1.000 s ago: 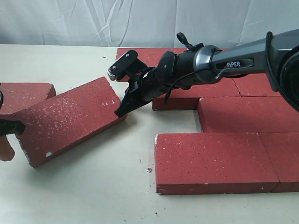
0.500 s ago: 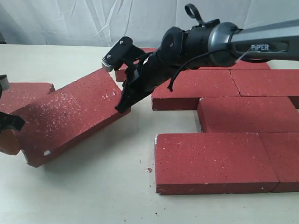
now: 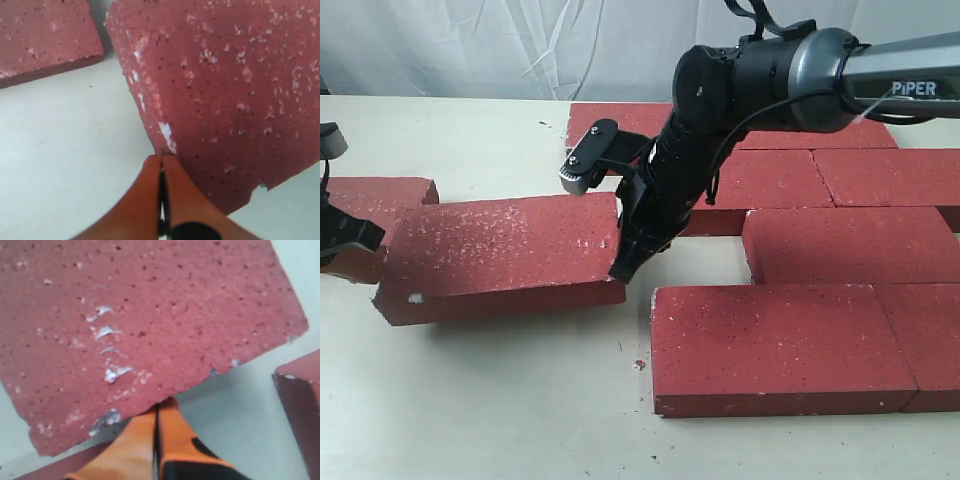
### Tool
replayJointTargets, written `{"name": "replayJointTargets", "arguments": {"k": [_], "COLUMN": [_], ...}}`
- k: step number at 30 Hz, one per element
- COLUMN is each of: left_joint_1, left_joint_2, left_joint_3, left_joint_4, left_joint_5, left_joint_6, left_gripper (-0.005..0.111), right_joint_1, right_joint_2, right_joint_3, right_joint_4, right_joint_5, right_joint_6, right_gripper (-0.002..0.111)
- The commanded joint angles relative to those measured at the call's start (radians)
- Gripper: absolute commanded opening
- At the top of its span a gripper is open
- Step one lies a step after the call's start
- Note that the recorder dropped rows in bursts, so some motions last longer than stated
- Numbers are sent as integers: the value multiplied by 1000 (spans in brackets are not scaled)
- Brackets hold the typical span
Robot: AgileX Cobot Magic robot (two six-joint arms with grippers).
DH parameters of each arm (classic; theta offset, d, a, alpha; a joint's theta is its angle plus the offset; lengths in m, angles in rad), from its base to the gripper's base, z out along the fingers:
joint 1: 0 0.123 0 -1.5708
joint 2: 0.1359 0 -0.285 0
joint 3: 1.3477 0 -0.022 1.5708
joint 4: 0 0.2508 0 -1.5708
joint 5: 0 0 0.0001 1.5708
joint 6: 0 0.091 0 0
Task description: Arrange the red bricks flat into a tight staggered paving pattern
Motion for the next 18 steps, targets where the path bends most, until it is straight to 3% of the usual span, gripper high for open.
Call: {"name": "replayJointTargets", "arguments": {"k": [1,6,10,13,16,18], "left_joint_1": [-6,-6,-4,-4,-6,-6], "left_joint_2": [21,21,21,21,6,-28], "left_joint_3": [-4,-4,-4,-4,-36,-42], "left_joint_4": [-54,14,128,124,-34,-172], "left_joint_5": [-34,-73,-148,-164,-169,-188], "left_joint_6": [7,-8,-115,-131,-110,54], "left_gripper": [0,0,0,0,0,0], "right_joint_1": [11,-7,-18,-18,-18,-20], "right_joint_2": [-10,-10,-10,-12,-55,-121], "right_joint_3": [37,66,66,64,53,47], "right_joint_4": [2,-156,-161,-161,-155,-156], "right_joint_5": [-188,-230,-198,-200,-168,-44], "right_joint_6": [5,80,131,131,140,139], "right_gripper": [-1,-1,-1,-1,-1,-1]}}
